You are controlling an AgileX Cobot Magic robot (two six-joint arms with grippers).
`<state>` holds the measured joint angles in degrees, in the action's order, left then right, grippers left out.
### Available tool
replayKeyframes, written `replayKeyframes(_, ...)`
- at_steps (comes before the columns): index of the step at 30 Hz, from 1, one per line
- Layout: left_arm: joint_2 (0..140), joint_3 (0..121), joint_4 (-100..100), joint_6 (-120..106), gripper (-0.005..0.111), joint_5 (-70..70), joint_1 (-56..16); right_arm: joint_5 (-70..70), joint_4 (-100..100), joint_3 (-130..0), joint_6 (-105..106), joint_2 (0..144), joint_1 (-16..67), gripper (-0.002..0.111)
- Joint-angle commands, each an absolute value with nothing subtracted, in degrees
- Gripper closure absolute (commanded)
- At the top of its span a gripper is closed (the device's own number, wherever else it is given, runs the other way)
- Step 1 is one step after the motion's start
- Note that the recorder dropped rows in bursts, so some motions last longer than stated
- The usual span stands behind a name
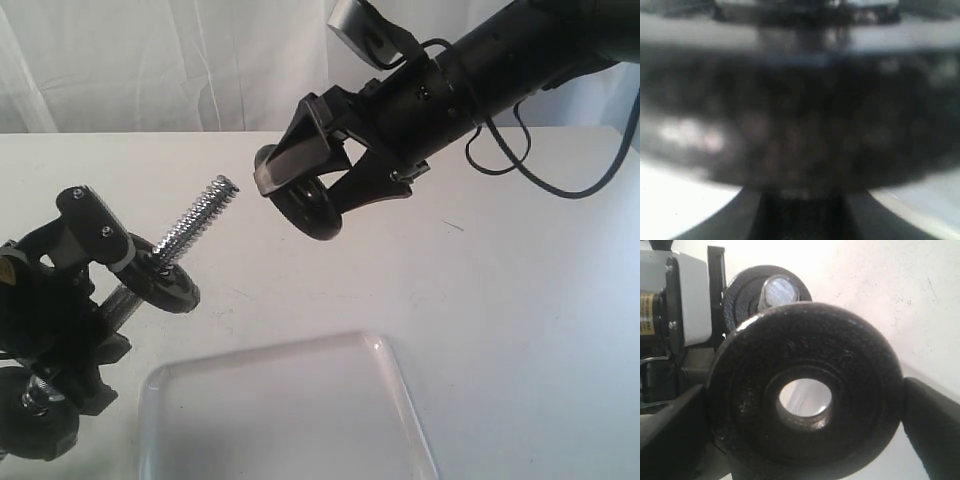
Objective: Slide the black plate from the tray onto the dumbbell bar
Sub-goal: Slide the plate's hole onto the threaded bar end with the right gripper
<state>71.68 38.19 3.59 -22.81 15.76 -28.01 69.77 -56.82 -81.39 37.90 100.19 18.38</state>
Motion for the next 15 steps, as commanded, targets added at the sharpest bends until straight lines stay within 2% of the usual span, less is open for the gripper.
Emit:
replayKeyframes(1, 68.64, 39.82, 4.81, -22.72, 0.107, 10.8, -28.13, 69.96, -65.51, -81.41, 40.45, 99.6, 18.18, 0.108)
replayKeyframes(9, 68.64, 39.82, 5.55, -22.72, 0.107, 10.79, -28.13, 69.96, -65.79, -81.41, 40.8, 99.6, 18.18, 0.108)
replayKeyframes(15, 68.64, 39.82, 5.55, -24.33, 0.107, 10.79, -31.78, 69.96, -65.89, -81.41, 41.7, 99.6, 18.18, 0.108)
